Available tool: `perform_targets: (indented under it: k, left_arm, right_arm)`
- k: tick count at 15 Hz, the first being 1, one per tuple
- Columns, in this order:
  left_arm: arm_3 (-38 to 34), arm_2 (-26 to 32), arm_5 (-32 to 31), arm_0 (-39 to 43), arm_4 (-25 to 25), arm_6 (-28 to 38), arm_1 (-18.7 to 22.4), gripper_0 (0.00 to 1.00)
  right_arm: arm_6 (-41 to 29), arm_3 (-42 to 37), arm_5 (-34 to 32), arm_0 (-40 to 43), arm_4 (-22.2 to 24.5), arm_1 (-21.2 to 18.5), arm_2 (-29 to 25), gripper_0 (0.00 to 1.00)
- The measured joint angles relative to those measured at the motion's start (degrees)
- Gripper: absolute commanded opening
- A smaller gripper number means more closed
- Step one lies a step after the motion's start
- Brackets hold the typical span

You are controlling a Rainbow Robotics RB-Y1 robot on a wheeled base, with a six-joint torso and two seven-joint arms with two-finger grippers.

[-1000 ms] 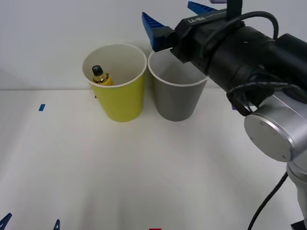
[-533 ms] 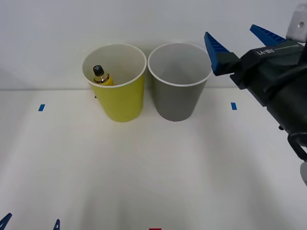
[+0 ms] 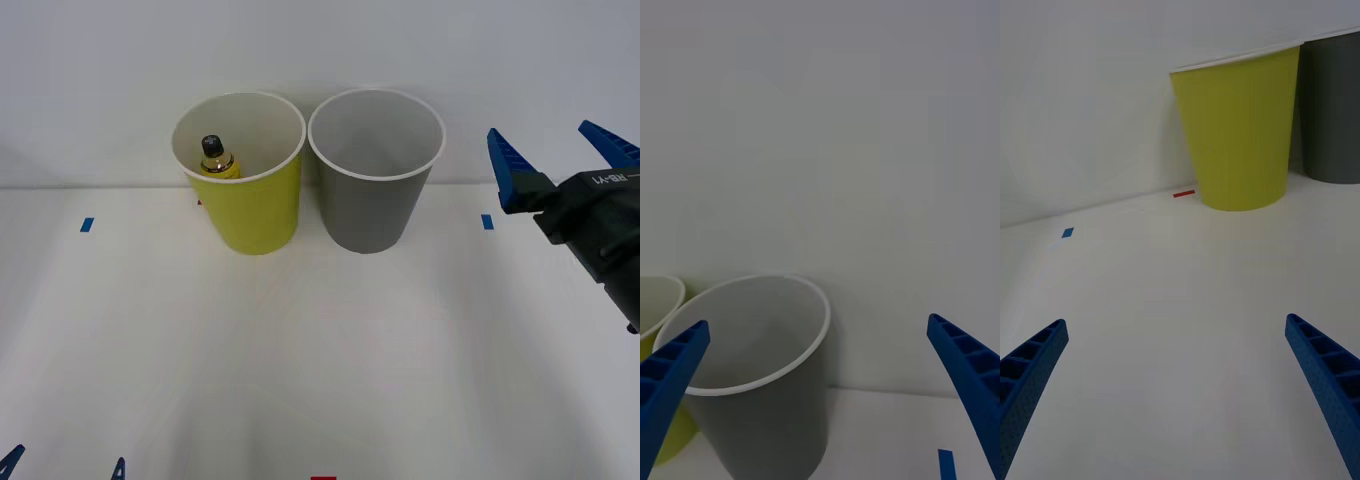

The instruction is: Put cans in the gray bin and PET bottles in the light green bin.

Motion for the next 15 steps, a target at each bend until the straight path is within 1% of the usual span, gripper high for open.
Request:
perform_targets:
  k: [1,2,4,5,6,7,8,11,12,15]
  left_arm:
    - [0.0,0.0,0.0,0.0,0.0,0.0,0.0,1.0]
    - [0.0,0.0,0.0,0.0,0.0,0.0,0.0,1.0]
    - [0.0,0.0,0.0,0.0,0.0,0.0,0.0,1.0]
    - [0.0,0.0,0.0,0.0,0.0,0.0,0.0,1.0]
    - [0.0,0.0,0.0,0.0,0.0,0.0,0.0,1.0]
    - [0.0,0.0,0.0,0.0,0.0,0.0,0.0,1.0]
    - [0.0,0.0,0.0,0.0,0.0,0.0,0.0,1.0]
    - [0.0,0.0,0.0,0.0,0.0,0.0,0.0,1.0]
    - [0.0,0.0,0.0,0.0,0.0,0.0,0.0,1.0]
    - [0.0,0.0,0.0,0.0,0.0,0.0,0.0,1.0]
  right_arm:
    - [0.3,0.0,-0.3,1.1,0.4,1.4,0.0,1.0]
    - [0.8,0.0,-0.7,2.1,0.8,3.7,0.2,1.0]
    - [1.8,0.0,-1.2,3.4,3.4,8.0,1.4,1.0]
    - [2.3,0.1,-1.5,3.6,4.1,9.1,1.7,1.0]
    - [2.6,0.6,-2.3,3.9,4.5,9.4,1.9,1.0]
    - [2.8,1.7,-5.0,4.3,4.7,9.5,2.2,1.0]
    - [3.1,3.5,-9.2,4.9,4.9,9.4,2.6,1.0]
    - [3.8,11.1,-24.0,7.9,6.3,8.7,4.3,1.0]
    - [4.1,13.7,-28.6,9.7,6.7,8.3,4.8,1.0]
    - [5.0,20.3,-39.6,14.8,7.0,6.3,5.6,1.0]
